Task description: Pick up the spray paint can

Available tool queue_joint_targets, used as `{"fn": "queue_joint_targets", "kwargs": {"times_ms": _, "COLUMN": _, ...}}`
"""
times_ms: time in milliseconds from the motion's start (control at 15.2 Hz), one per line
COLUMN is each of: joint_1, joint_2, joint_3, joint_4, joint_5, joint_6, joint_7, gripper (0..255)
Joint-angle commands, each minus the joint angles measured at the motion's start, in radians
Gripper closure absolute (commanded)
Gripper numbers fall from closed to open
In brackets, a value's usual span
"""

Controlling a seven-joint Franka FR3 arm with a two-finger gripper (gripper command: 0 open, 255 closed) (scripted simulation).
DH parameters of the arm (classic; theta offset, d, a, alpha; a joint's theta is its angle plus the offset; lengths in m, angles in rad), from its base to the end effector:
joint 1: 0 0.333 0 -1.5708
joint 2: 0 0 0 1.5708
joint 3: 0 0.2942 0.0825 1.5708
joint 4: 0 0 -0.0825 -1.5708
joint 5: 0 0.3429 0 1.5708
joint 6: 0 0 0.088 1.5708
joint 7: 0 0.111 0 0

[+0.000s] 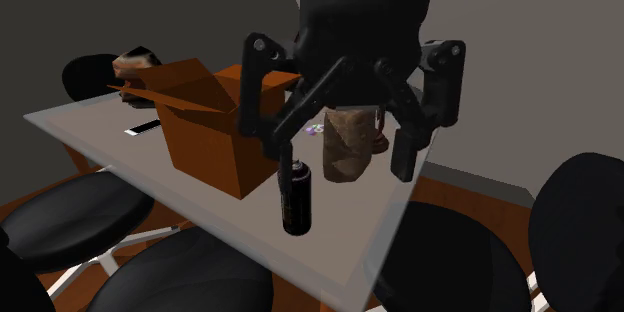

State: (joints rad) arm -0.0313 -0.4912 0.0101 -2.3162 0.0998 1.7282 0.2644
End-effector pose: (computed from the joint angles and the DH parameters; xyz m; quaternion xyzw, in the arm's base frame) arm 0.3637 0.0022 0.5064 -0.9860 0.1528 0.0536 0.0403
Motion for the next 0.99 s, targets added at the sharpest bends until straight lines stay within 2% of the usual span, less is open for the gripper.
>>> {"fn": "queue_joint_targets", "kwargs": {"times_ms": 0, "joint_1": -0.007, "joint_2": 0.075, "joint_3": 0.01, "joint_4": 0.039, "joint_5": 0.014, "joint_6": 0.03, "joint_7": 0.054, "gripper": 0}}
{"fn": "queue_joint_targets", "kwargs": {"times_ms": 462, "joint_1": -0.035, "joint_2": 0.359, "joint_3": 0.015, "joint_4": 0.215, "joint_5": 0.044, "joint_6": 0.12, "joint_7": 0.209, "gripper": 0}}
{"fn": "queue_joint_targets", "kwargs": {"times_ms": 924, "joint_1": -0.059, "joint_2": 0.634, "joint_3": -0.006, "joint_4": 0.435, "joint_5": 0.073, "joint_6": 0.156, "joint_7": 0.346, "gripper": 0}}
